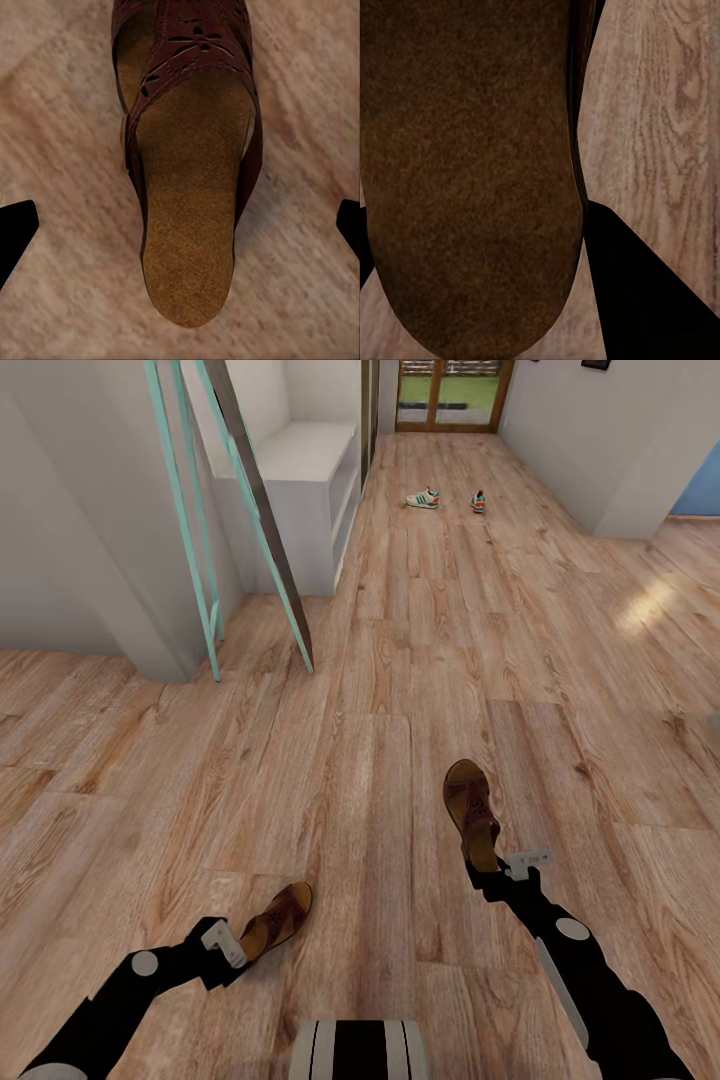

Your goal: Pick up the two gym shoes and the two sandals from the corridor floor and place them onto the hallstand (shoe rack) in the corridor, making sure they are on the rack and not on the floor. Arrange them so the two gym shoes are next to each other and the two sandals are next to each other.

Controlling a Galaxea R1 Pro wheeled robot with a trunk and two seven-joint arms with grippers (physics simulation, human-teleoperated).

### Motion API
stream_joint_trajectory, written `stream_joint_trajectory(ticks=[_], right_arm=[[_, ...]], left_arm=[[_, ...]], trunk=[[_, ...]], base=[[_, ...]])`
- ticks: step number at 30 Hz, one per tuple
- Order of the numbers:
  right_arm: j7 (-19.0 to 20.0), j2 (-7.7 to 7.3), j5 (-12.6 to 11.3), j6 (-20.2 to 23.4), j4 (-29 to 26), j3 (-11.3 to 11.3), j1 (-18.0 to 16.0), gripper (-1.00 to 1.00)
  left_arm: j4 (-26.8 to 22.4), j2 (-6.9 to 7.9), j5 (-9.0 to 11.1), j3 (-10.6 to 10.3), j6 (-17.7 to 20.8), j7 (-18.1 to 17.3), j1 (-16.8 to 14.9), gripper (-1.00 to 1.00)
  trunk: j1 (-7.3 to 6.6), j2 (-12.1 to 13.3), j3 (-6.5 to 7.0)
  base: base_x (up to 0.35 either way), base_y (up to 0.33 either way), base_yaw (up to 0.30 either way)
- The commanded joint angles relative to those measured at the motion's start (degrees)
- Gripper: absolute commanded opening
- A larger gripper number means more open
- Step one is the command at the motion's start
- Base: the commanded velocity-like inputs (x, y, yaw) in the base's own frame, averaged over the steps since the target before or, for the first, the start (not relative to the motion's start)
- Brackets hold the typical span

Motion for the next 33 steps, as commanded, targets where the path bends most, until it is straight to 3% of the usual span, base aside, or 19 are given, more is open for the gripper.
stream_joint_trajectory(ticks=[1, 6, 17, 29, 33], right_arm=[[0.15, -0.01, -0.25, 0.38, -0.10, -0.02, -0.01, -1.00], [0.15, 0.00, -0.25, 0.38, -0.15, -0.02, -0.01, -1.00], [0.15, -0.08, -0.31, 0.38, -0.35, -0.02, -0.01, -1.00], [0.15, -0.09, -0.34, 0.38, -0.45, -0.09, -0.01, -1.00], [0.15, -0.09, -0.34, 0.38, -0.47, -0.09, -0.01, -1.00]], left_arm=[[-0.32, -0.03, -1.13, 0.24, -0.27, -0.34, -0.02, 1.00], [-0.75, -0.05, -2.10, 0.26, -0.24, -0.39, -0.03, 1.00], [-0.88, -0.23, -2.47, 0.23, -0.30, -0.33, -0.04, 1.00], [-1.45, -0.18, -2.63, 0.20, -0.23, -0.33, -0.04, 1.00], [-1.79, -0.17, -2.63, 0.22, -0.23, -0.33, 0.01, 1.00]], trunk=[[-0.01, -0.01, -0.04], [-0.01, -0.01, -0.04], [0.27, -0.16, -2.94], [0.27, -0.16, -3.93], [0.38, -0.22, -4.91]], base=[[0.000, 0.000, 0.000], [0.000, 0.000, 0.000], [0.000, 0.000, 0.000], [0.000, 0.000, 0.000], [0.000, 0.000, 0.000]])
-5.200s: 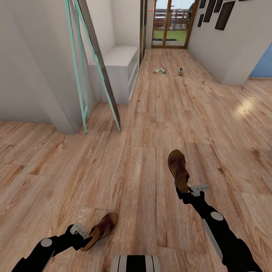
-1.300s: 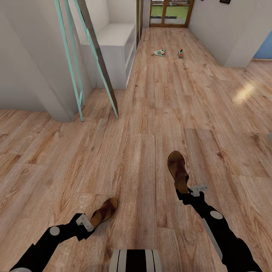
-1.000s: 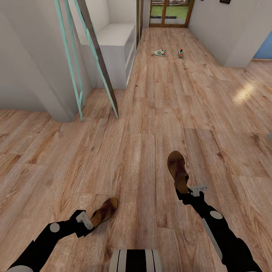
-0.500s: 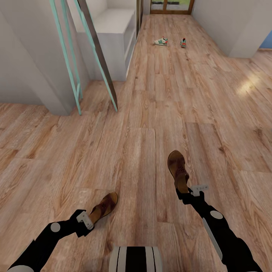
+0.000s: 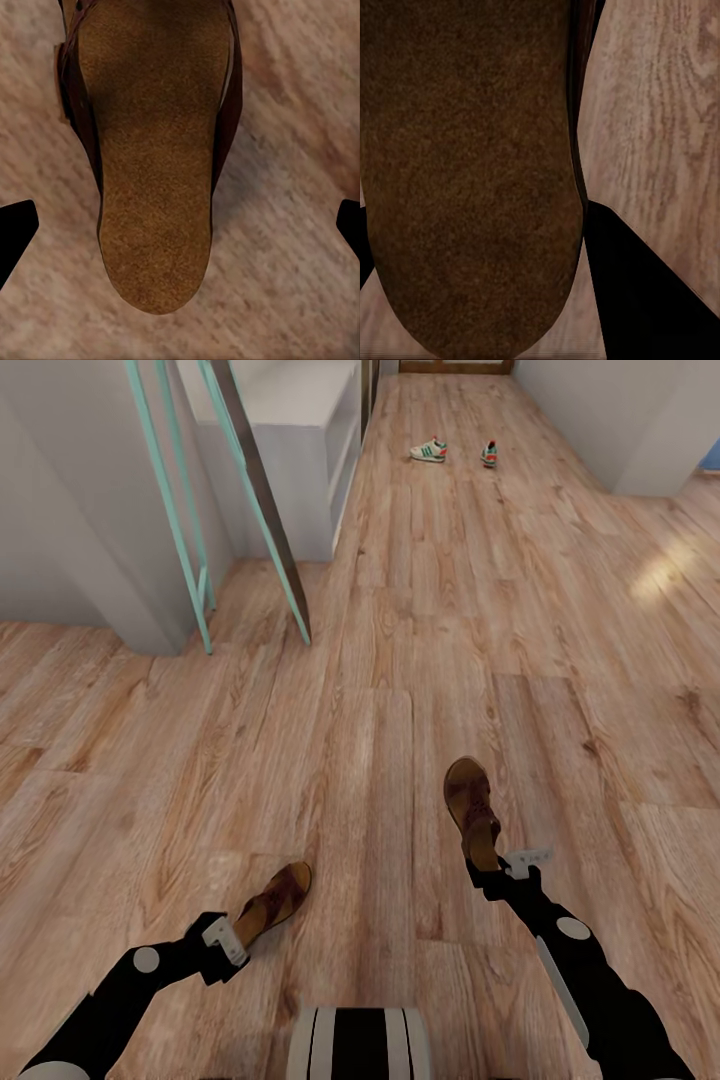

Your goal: Pick up the two gym shoes and the two sandals from the corridor floor and place them onto the hallstand (shoe rack) in the corridor, making sure they are on the rack and not on the floor. Arrange them so the two gym shoes are next to each other and the two sandals are next to each other.

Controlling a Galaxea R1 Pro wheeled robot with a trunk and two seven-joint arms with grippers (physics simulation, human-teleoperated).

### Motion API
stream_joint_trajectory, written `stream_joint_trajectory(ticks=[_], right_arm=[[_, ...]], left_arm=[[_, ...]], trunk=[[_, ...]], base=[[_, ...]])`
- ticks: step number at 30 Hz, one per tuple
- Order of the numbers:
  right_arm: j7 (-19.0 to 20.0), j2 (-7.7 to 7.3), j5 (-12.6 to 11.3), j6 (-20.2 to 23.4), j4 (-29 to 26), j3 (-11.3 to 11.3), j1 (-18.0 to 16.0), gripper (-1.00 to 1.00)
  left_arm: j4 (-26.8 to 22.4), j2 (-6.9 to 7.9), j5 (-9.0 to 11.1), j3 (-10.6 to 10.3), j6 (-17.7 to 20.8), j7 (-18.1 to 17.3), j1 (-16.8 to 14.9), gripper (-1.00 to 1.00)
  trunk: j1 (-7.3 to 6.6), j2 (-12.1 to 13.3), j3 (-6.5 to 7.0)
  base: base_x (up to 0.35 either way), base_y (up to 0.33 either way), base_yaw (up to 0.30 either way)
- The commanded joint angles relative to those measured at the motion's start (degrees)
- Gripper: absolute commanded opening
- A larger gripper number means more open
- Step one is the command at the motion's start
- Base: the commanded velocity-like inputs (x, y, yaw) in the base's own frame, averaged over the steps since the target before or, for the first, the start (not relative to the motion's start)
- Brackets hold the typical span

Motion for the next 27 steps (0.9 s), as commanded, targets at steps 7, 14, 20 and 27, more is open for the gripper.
stream_joint_trajectory(ticks=[7, 14, 20, 27], right_arm=[[0.16, -0.01, -0.33, 0.38, -0.62, -0.25, -0.01, -1.00], [0.17, -0.21, -0.36, 2.32, -9.14, -2.65, -0.01, -1.00], [0.23, -0.26, -0.51, 9.96, -16.17, -3.47, -0.01, -1.00], [0.43, 0.13, -1.55, 15.85, -18.84, -3.28, -0.01, -1.00]], left_arm=[[-0.31, -0.04, -0.55, 0.24, -0.23, -0.29, 0.02, 1.00], [-0.41, -0.02, -0.55, 0.31, -0.13, -0.21, 0.03, 1.00], [-1.11, -0.04, -0.55, 0.33, -0.12, -0.20, 0.08, 1.00], [-1.98, 0.05, -0.55, 0.33, -0.11, -0.16, 0.16, 1.00]], trunk=[[0.04, -0.04, -0.53], [0.04, -0.04, -0.59], [0.04, -0.04, -0.60], [0.04, -0.04, -0.60]], base=[[0.000, 0.000, 0.000], [0.000, 0.000, 0.000], [0.000, 0.000, 0.000], [0.000, 0.000, 0.000]])
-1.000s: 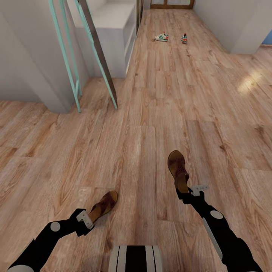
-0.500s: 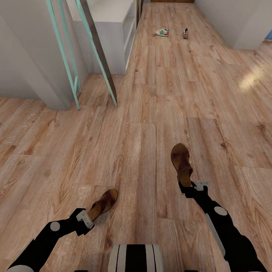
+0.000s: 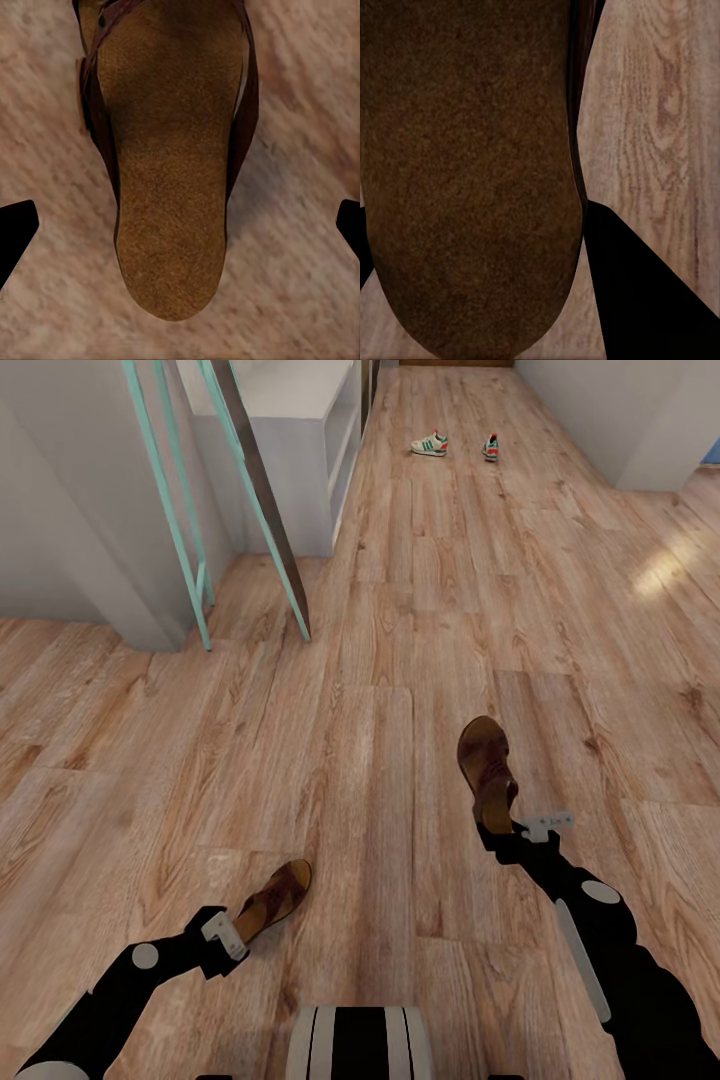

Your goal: Pick up the two gym shoes and the two sandals from the corridor floor and place them onto the hallstand (shoe rack) in the corridor, making sure they are on the rack and not on the floor. Arrange them so the two gym shoes are next to each other and the two sandals are next to each other.

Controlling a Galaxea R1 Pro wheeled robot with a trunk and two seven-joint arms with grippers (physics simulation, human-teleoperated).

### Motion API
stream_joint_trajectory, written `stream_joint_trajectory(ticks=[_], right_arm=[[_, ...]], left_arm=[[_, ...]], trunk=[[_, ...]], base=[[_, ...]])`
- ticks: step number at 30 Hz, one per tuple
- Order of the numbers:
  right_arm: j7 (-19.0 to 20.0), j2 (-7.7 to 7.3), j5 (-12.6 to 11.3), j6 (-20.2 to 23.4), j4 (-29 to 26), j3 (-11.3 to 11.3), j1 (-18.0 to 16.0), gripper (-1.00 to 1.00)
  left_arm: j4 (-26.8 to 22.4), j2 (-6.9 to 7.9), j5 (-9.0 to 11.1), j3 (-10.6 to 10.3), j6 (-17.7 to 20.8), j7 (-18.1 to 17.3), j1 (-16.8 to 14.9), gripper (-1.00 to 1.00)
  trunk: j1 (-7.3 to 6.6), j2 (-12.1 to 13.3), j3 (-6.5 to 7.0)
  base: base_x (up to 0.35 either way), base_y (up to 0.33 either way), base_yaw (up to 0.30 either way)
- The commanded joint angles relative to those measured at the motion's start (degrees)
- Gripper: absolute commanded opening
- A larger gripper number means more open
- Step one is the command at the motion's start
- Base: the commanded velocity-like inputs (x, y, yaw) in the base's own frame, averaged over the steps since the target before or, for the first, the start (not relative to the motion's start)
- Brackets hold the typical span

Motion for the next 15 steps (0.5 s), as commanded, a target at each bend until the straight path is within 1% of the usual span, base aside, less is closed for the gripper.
stream_joint_trajectory(ticks=[1, 6, 11, 15], right_arm=[[0.15, 0.01, -0.36, 0.40, -0.07, -0.08, -0.02, -1.00], [0.19, -0.04, -0.27, 0.45, 0.02, -0.09, -0.02, -1.00], [0.16, -0.12, -0.26, 0.47, -0.03, -0.09, -0.02, -1.00], [0.14, -0.13, -0.24, 0.47, -0.03, -0.09, -0.02, -1.00]], left_arm=[[-0.24, -0.04, -0.54, 0.19, -0.27, -0.27, 0.05, 1.00], [-1.75, -0.11, -0.55, 0.12, -0.20, -0.28, 0.43, 1.00], [-2.64, -0.11, -0.54, 0.09, 0.62, -0.25, 0.59, 1.00], [-2.89, -0.11, -0.54, 0.04, 1.64, -0.24, 0.63, 1.00]], trunk=[[-0.01, -0.01, -0.03], [-0.01, -0.01, -0.03], [0.12, -0.08, -1.14], [0.12, -0.08, -1.14]], base=[[0.000, 0.000, 0.000], [0.000, 0.000, 0.000], [0.000, 0.000, 0.000], [0.000, 0.000, 0.000]])
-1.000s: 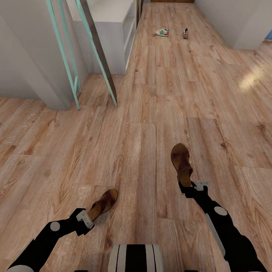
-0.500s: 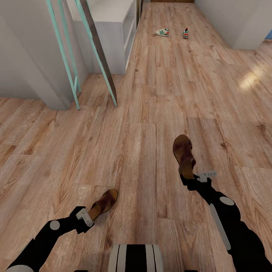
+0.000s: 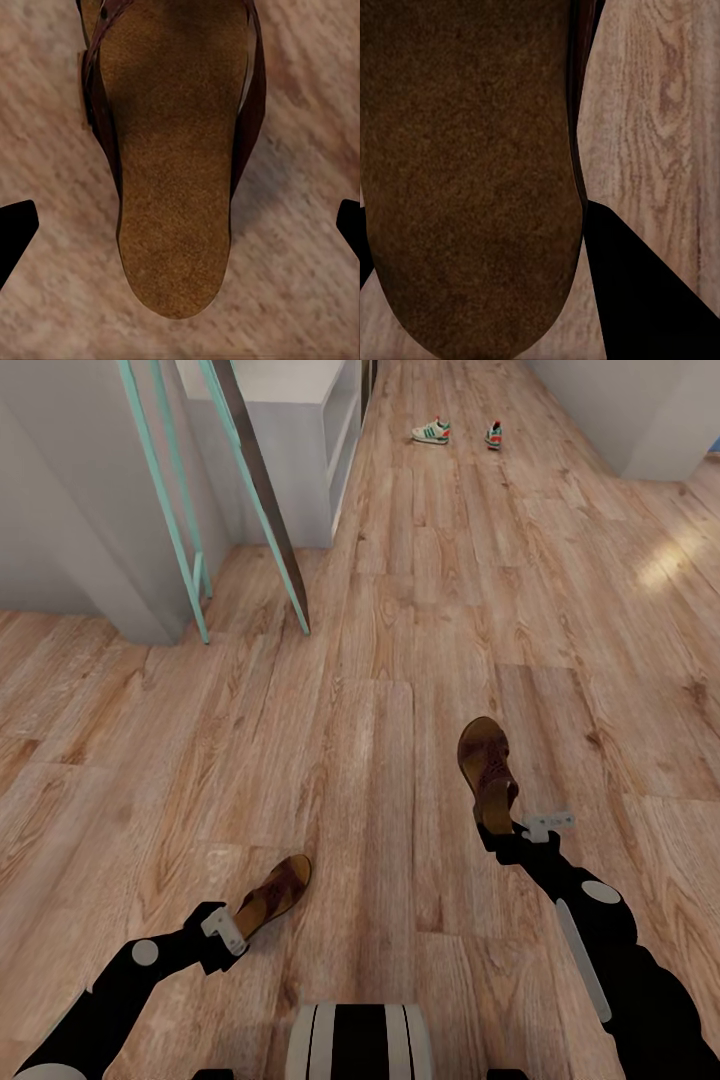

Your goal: Pick up the two gym shoes and the two sandals from the corridor floor and place them onto the hallstand (shoe rack) in the corridor, making sure they are on the rack and not on the floor. Arrange them so the two gym shoes are next to each other and the two sandals are next to each other.

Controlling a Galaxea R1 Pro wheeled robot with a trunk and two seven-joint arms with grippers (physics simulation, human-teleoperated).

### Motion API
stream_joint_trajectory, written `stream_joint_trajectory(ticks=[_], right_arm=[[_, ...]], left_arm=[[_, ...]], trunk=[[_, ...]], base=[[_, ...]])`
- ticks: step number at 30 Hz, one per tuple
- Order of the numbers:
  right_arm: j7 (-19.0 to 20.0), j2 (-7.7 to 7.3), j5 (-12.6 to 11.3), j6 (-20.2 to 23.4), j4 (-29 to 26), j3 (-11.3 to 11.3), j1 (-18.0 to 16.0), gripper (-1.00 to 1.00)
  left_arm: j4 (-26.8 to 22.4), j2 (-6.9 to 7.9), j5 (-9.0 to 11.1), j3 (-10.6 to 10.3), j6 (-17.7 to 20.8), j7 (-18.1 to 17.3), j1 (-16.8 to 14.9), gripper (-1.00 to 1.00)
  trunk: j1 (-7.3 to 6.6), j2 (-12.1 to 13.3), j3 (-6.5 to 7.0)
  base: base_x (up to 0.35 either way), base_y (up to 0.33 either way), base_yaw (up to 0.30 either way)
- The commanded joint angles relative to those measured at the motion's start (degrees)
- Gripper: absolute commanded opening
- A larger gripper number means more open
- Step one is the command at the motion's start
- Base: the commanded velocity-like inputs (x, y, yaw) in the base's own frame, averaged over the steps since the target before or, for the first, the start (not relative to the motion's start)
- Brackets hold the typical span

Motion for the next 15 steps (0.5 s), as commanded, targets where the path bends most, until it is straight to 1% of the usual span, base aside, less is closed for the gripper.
stream_joint_trajectory(ticks=[1, 14, 15], right_arm=[[0.12, 0.00, -0.36, 0.38, -0.08, -0.08, -0.02, -1.00], [0.08, -0.01, -0.43, 0.38, -0.20, -0.14, -0.02, -1.00], [0.08, -0.01, -0.43, 0.38, -0.22, -0.15, -0.02, -1.00]], left_arm=[[-0.12, -0.04, -0.41, 0.14, 0.11, -0.31, -0.01, 1.00], [-0.19, -0.05, -0.41, 0.13, 0.51, -0.31, 0.01, 1.00], [-0.19, -0.06, -0.41, 0.13, 0.52, -0.31, 0.01, 1.00]], trunk=[[-0.01, -0.01, -0.03], [-0.01, -0.01, -0.03], [0.02, -0.03, -0.26]], base=[[0.000, 0.000, 0.000], [0.000, 0.000, 0.000], [0.000, 0.000, 0.000]])
